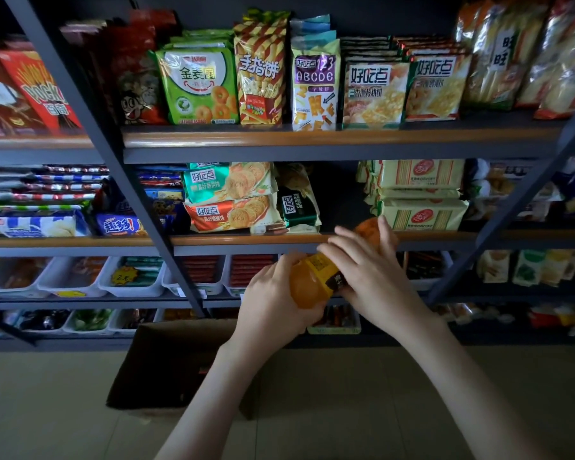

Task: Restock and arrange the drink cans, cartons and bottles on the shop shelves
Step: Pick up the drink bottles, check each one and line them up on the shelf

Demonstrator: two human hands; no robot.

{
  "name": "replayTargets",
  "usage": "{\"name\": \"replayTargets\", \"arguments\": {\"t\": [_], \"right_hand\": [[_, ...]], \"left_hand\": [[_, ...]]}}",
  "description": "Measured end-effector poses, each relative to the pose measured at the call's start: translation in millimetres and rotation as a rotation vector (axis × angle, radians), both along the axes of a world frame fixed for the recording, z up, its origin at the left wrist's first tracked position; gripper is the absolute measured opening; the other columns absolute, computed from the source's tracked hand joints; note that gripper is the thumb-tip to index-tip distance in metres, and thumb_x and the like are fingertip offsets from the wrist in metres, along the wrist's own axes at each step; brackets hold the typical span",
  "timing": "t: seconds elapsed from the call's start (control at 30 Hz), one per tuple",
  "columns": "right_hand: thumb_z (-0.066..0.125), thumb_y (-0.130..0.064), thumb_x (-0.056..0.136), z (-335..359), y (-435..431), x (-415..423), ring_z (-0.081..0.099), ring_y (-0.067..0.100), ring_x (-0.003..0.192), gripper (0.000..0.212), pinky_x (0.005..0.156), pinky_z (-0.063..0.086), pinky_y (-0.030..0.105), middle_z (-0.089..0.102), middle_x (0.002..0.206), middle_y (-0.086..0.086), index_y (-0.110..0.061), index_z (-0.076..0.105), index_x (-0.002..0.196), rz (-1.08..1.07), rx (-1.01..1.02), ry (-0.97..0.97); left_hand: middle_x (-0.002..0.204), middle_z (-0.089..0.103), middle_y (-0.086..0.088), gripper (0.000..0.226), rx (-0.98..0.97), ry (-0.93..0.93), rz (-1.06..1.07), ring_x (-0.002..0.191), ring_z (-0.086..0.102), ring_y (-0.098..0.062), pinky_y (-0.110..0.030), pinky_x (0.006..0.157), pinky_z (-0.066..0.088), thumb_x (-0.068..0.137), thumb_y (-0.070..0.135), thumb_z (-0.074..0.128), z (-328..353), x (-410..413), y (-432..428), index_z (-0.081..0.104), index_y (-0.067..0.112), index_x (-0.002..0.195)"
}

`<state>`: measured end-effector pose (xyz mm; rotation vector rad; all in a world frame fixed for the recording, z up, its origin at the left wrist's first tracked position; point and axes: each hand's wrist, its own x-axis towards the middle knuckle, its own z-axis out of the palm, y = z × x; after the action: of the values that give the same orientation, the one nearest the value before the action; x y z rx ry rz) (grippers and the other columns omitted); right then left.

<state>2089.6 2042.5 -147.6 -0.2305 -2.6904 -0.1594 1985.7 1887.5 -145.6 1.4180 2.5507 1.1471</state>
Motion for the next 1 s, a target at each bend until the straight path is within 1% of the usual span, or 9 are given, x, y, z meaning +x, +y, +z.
{"name": "replayTargets", "arguments": {"t": [0.13,0.2,0.27,0.4,0.5,0.6,0.77,0.9,1.0], "right_hand": [[0.089,-0.028,0.064,1.1,2.4,-2.4,0.056,0.021,0.121,0.071,0.112,0.028,0.054,0.063,0.122,0.000,-0.014,0.059,0.127,0.001,-0.247,-0.025],[0.084,-0.032,0.072,6.3,-3.5,0.2,0.055,0.004,0.108,0.058,0.096,0.041,0.024,0.061,0.111,-0.015,-0.027,0.057,0.124,-0.026,-0.658,-0.007],[0.082,-0.032,0.074,10.3,-9.2,1.3,0.058,-0.008,0.087,0.036,0.075,0.043,0.011,0.065,0.090,-0.022,-0.034,0.060,0.103,-0.047,-1.034,0.106],[0.086,-0.047,0.061,14.6,-2.8,-3.7,0.069,0.023,0.096,0.051,0.083,0.054,0.039,0.074,0.093,0.001,-0.017,0.068,0.099,-0.036,-1.686,0.382],[0.086,-0.061,0.051,20.4,1.7,-6.4,0.070,0.030,0.096,0.081,0.076,0.059,0.040,0.072,0.103,0.014,-0.010,0.066,0.111,0.086,-1.927,0.447],[0.085,-0.063,0.050,22.5,7.1,-6.9,0.068,0.032,0.102,0.090,0.078,0.058,0.041,0.070,0.110,0.017,-0.009,0.062,0.119,0.126,-2.035,0.453],[0.086,-0.060,0.053,36.5,18.7,-8.6,0.064,0.026,0.113,0.091,0.086,0.056,0.040,0.067,0.121,0.011,-0.012,0.056,0.125,0.133,-1.997,0.394],[0.069,-0.030,0.075,62.9,33.4,-9.2,0.069,0.021,0.100,0.040,0.075,0.058,0.034,0.073,0.106,0.007,-0.011,0.063,0.110,0.152,-1.949,0.506],[0.064,-0.013,0.072,97.4,53.5,-7.6,0.071,0.014,0.092,0.028,0.077,0.060,0.032,0.075,0.093,-0.002,-0.014,0.063,0.101,0.216,-1.828,0.622]], "left_hand": [[0.110,0.061,0.016,0.060,-0.133,-0.073,-0.107,0.095,0.061,-0.009,-0.017,0.074,0.046,0.076,0.050,0.074,25.4,-22.7,-2.8,0.045,0.036,0.126],[0.103,0.069,0.016,0.042,0.130,-0.419,-0.131,0.095,0.065,-0.008,-0.019,0.076,0.053,0.078,0.053,0.066,40.0,-32.2,-5.6,0.055,0.038,0.115],[0.104,0.071,0.008,0.047,0.399,-0.661,-0.101,0.100,0.067,-0.010,-0.028,0.084,0.054,0.076,0.058,0.059,43.2,-37.1,-8.9,0.059,0.032,0.115],[0.118,0.066,0.010,0.055,0.123,-0.606,-0.242,0.108,0.063,-0.005,-0.029,0.092,0.054,0.079,0.052,0.064,29.1,-28.1,-5.2,0.048,0.043,0.131],[0.120,0.066,0.007,0.065,0.052,-0.732,-0.358,0.107,0.065,-0.007,-0.034,0.095,0.052,0.077,0.051,0.069,20.5,-12.5,7.6,0.040,0.048,0.134],[0.124,0.061,0.008,0.082,0.046,-0.754,-0.345,0.107,0.064,-0.006,-0.038,0.096,0.052,0.070,0.058,0.072,18.3,-7.1,22.1,0.036,0.038,0.142],[0.117,0.057,0.006,0.077,0.034,-0.193,-0.183,0.095,0.062,-0.010,-0.017,0.078,0.051,0.076,0.041,0.077,34.8,-10.3,35.4,0.037,0.033,0.141],[0.122,0.053,-0.005,0.079,0.097,0.125,-0.191,0.101,0.059,-0.026,-0.038,0.081,0.054,0.078,0.037,0.076,58.3,-15.7,55.4,0.037,0.027,0.145],[0.129,0.047,-0.005,0.085,0.079,0.246,-0.309,0.110,0.051,-0.019,-0.023,0.088,0.047,0.079,0.038,0.076,92.3,-31.3,74.1,0.029,0.027,0.149]]}}
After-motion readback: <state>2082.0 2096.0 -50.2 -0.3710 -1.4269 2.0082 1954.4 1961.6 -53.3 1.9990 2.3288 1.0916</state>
